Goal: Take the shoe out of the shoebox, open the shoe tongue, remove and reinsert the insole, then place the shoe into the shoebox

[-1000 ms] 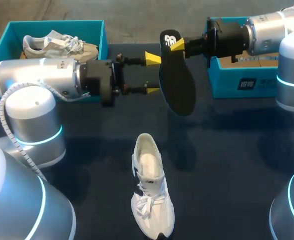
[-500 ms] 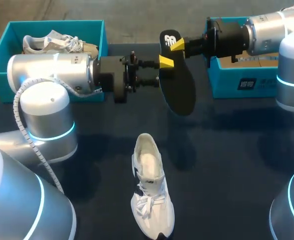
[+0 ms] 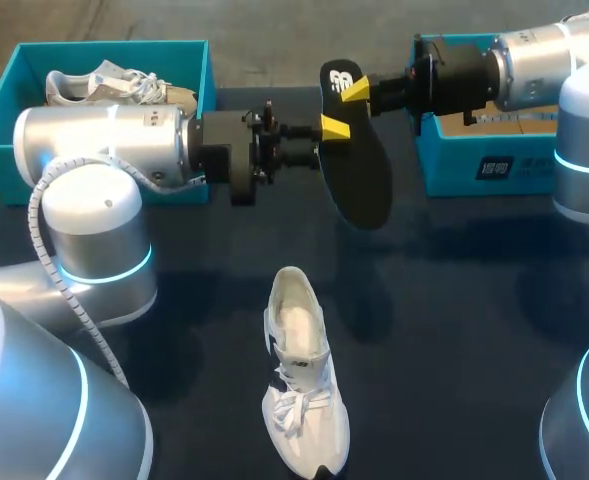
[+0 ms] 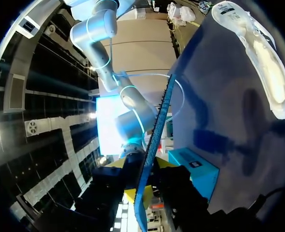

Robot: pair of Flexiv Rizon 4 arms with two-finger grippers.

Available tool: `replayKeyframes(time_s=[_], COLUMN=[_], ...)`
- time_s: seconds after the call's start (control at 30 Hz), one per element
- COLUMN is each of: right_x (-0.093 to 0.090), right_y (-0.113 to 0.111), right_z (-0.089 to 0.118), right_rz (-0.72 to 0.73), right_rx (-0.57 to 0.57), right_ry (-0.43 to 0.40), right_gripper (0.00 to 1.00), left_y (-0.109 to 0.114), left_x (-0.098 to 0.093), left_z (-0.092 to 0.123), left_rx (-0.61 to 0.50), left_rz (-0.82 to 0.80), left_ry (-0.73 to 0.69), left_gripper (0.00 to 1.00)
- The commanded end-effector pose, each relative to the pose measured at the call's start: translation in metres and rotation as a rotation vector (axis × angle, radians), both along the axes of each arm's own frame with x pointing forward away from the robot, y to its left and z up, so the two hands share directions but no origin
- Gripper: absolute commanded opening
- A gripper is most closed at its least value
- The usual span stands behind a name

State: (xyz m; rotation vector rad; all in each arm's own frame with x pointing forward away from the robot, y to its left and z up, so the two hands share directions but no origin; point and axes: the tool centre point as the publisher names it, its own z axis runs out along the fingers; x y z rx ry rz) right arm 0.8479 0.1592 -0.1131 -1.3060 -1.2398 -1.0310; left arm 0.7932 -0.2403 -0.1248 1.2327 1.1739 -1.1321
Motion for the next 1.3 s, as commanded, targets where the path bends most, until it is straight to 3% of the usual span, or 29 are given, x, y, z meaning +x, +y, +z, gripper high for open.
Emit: replayKeyframes(time_s=[0.03,0.13,0.27,0.5,0.6,0.67,0.97,1.0,1.03,1.07,1.3], right_x=[0.000,0.000,0.000,0.000,0.000,0.000,-0.001,-0.001,-0.001,-0.001,-0.009], right_y=[0.001,0.001,0.001,0.001,0.001,0.001,0.001,0.001,0.001,0.001,-0.005], right_z=[0.000,0.000,0.000,0.000,0.000,0.000,0.001,0.001,0.001,0.001,0.000], right_rz=[0.001,0.001,0.001,0.001,0.001,0.001,-0.007,-0.008,-0.010,-0.014,-0.042], right_rx=[-0.002,-0.002,-0.002,-0.002,-0.002,-0.002,0.018,0.019,0.019,0.022,0.039], right_ry=[0.001,0.001,0.001,0.001,0.001,0.001,-0.004,-0.004,-0.005,-0.006,-0.028], right_gripper=[0.00,0.00,0.00,0.00,0.00,0.00,0.00,0.19,0.52,1.00,1.00], left_y=[-0.001,-0.001,-0.001,-0.001,-0.002,-0.003,-0.003,-0.004,-0.003,-0.003,0.009], left_x=[0.001,0.001,0.001,0.001,0.001,0.001,0.001,0.001,0.001,0.001,-0.001], left_z=[-0.001,-0.001,0.001,0.002,0.001,0.000,0.000,0.000,0.000,0.000,-0.004], left_rx=[0.006,0.004,0.002,-0.003,-0.003,0.000,0.001,0.001,0.001,0.000,0.017], left_rz=[0.003,0.003,-0.001,0.002,0.001,0.000,-0.004,-0.005,-0.005,-0.005,0.003], left_ry=[0.002,0.003,-0.003,-0.005,-0.003,-0.004,-0.017,-0.018,-0.018,-0.019,-0.020], left_gripper=[0.31,0.25,0.27,0.21,0.12,0.00,0.00,0.00,0.00,0.00,0.00])
